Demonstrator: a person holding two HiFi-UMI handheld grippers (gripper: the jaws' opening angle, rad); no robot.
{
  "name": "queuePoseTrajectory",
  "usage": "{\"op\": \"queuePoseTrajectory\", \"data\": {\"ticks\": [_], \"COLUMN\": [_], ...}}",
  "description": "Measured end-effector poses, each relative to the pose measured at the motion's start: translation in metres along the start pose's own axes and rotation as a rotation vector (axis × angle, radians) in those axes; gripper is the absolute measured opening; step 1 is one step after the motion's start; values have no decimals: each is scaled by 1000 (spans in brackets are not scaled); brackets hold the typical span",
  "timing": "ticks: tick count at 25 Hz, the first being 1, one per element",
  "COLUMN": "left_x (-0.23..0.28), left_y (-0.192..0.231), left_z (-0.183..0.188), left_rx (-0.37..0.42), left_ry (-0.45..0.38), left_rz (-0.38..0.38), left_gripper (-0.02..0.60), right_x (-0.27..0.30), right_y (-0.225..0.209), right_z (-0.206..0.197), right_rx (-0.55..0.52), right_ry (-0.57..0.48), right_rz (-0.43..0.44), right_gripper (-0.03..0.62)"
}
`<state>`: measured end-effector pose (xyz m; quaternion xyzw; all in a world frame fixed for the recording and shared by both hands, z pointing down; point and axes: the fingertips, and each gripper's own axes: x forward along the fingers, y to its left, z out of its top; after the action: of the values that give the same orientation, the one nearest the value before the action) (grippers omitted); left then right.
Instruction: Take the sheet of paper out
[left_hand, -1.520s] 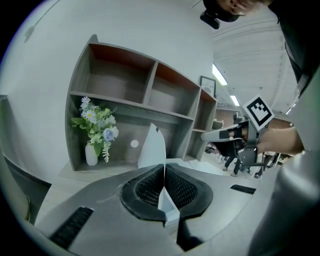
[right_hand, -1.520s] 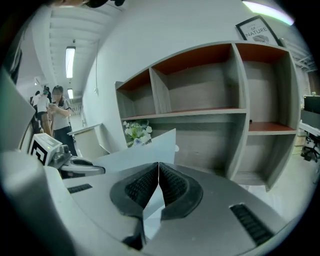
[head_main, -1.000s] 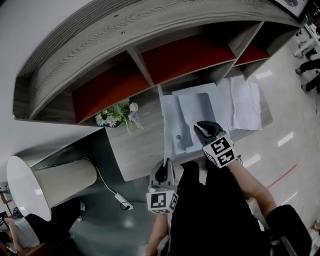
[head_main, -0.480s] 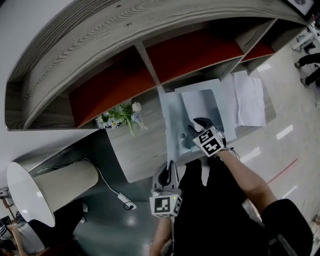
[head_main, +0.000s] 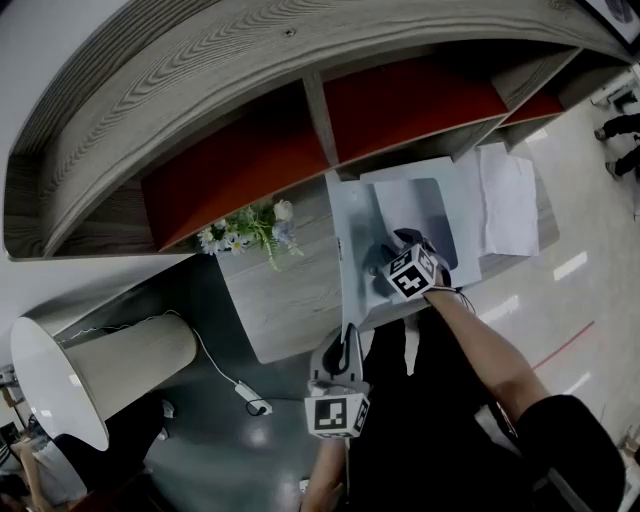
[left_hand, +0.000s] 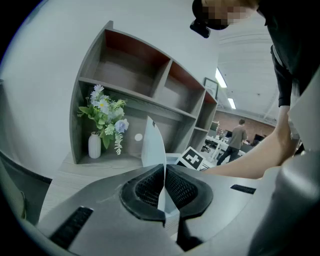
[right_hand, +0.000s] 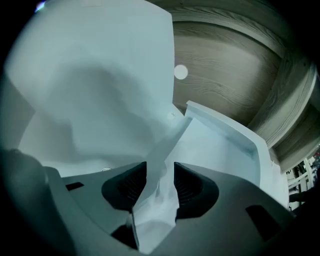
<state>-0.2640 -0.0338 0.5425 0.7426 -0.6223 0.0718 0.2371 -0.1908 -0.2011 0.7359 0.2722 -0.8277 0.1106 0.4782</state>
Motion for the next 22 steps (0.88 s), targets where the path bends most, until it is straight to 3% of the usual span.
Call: {"op": "queuePoseTrajectory", "data": {"ticks": [6,16,22], "left_x": [0,-1,0], "left_y": [2,3,3], "left_z": [-1,-2,-1], "left_rx": [-3,12,2], "left_ry": [3,2,-1], "left_rz": [4,0,12], "left_gripper": [15,15,15], "right_x": [4,1,-4], "right_y": [-4,-10,-8], "right_z": [-5,-11,-9], "right_rx": [-3,28,35], "right_ry": [28,49,38], "right_rz": [-23,-57,-39], "right_gripper": [133,26,14]}}
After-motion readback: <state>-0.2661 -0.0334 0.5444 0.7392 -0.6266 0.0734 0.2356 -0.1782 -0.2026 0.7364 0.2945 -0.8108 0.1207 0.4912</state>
